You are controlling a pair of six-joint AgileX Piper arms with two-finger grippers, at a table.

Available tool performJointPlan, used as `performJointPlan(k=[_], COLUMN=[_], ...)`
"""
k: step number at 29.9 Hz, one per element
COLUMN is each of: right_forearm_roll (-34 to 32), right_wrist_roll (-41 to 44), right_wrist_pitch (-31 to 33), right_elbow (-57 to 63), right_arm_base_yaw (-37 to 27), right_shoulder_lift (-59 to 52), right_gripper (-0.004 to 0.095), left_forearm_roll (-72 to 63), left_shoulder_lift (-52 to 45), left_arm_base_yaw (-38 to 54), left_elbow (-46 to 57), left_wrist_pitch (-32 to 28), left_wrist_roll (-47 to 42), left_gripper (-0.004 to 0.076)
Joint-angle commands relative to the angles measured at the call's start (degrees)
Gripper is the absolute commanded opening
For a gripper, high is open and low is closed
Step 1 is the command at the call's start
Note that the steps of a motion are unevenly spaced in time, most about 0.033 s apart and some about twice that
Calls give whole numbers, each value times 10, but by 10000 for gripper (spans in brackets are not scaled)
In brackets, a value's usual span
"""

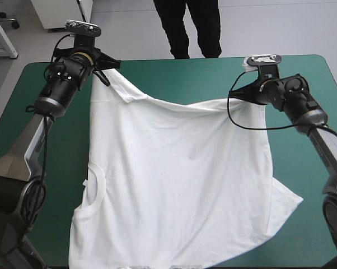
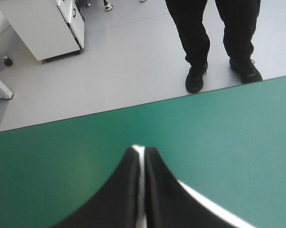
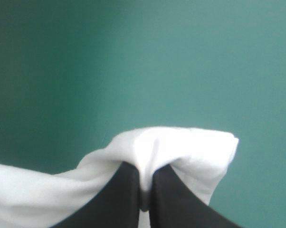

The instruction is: Fold the cloth

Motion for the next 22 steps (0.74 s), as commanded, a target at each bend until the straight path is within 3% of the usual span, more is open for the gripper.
performJointPlan(k=[1,6,14,16,18,19,21,22], right_forearm_roll=[-1,27,98,125,159,173,195,204], right_wrist_roll=[-9,-17,-74,-115,-141,-153,-172,-182], right_wrist_pitch=[-39,-40,-48,-48,-58,-71,-79,-79], right_elbow=[-83,-152,-160,-160,-162,-162,-170,-176], right_arm_base_yaw=[-17,-26,-43,-52,-63,-69,-85,-92], right_shoulder_lift=[26,91,161,171,175,175,175,174], right_gripper=[-17,-17,15,116,280,414,637,692], left_forearm_roll=[-11,-39,-109,-152,-195,-209,-229,-241], left_shoulder_lift=[0,52,91,92,92,92,91,90], left_arm_base_yaw=[20,27,26,26,26,26,26,26], left_elbow=[-49,-104,-110,-110,-110,-110,-110,-110], left_wrist_pitch=[-78,-95,-80,-57,-34,-27,-20,-17], left_wrist_roll=[-8,-8,30,81,140,157,187,196], left_gripper=[-9,-9,-8,0,48,81,202,276])
